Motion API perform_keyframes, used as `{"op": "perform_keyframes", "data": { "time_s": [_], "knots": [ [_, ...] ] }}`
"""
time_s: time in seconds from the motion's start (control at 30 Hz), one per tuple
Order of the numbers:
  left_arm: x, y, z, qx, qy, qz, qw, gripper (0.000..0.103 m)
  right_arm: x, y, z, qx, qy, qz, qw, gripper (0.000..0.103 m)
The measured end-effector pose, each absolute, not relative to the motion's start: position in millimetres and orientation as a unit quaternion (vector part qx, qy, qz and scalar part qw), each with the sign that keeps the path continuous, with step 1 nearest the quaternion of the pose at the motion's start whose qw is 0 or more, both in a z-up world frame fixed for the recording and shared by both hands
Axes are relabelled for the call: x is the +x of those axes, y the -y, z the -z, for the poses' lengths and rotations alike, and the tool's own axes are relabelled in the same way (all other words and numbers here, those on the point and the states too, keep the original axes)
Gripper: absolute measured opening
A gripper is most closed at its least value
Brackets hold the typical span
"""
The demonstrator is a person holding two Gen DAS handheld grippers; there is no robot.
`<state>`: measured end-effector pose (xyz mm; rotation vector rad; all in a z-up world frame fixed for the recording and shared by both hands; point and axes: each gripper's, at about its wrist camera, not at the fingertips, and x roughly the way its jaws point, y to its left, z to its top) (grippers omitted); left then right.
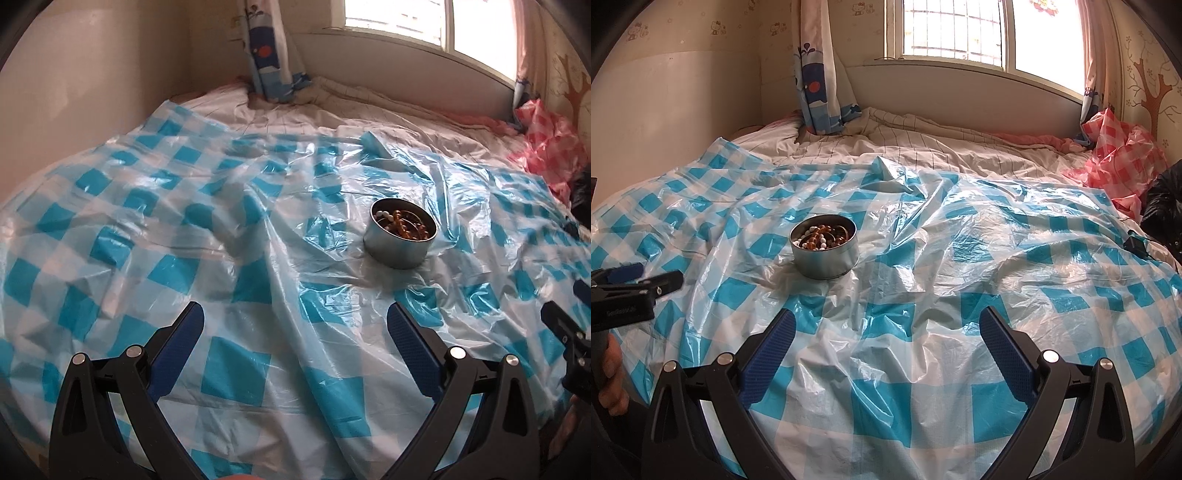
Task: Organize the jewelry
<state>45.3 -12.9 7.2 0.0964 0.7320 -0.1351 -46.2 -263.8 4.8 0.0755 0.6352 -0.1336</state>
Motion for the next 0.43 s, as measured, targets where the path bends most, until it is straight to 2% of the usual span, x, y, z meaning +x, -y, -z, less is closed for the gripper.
{"op": "perform_keyframes", "data": {
  "time_s": [0.13, 0.3, 0.43],
  "knots": [
    [40.1, 22.8, -9.9, 0.064, -0.347, 0.085, 0.932, 0.096, -46.1, 263.8, -5.0, 0.037, -0.312, 0.066, 0.947, 0.095],
    [48.5, 18.3, -0.6, 0.038, -0.389, 0.095, 0.915, 0.095, -46.1, 264.1, -5.2, 0.037, -0.312, 0.065, 0.947, 0.095],
    [42.6, 16.1, -1.5, 0.036, -0.381, 0.081, 0.92, 0.095, -46.0, 264.8, -4.8, 0.036, -0.312, 0.065, 0.947, 0.095]
  ]
}}
